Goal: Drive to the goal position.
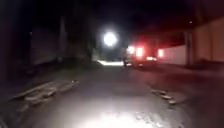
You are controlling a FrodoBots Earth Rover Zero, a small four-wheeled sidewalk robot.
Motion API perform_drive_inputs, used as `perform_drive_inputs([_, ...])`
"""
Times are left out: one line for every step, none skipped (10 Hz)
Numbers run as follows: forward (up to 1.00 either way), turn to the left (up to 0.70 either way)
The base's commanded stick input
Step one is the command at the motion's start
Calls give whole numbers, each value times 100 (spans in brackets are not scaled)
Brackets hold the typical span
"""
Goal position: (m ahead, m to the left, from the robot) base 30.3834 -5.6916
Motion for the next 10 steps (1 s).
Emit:
perform_drive_inputs([100, 0])
perform_drive_inputs([100, 0])
perform_drive_inputs([100, 0])
perform_drive_inputs([100, 0])
perform_drive_inputs([100, 0])
perform_drive_inputs([100, 0])
perform_drive_inputs([100, 0])
perform_drive_inputs([100, 0])
perform_drive_inputs([100, 0])
perform_drive_inputs([100, 0])
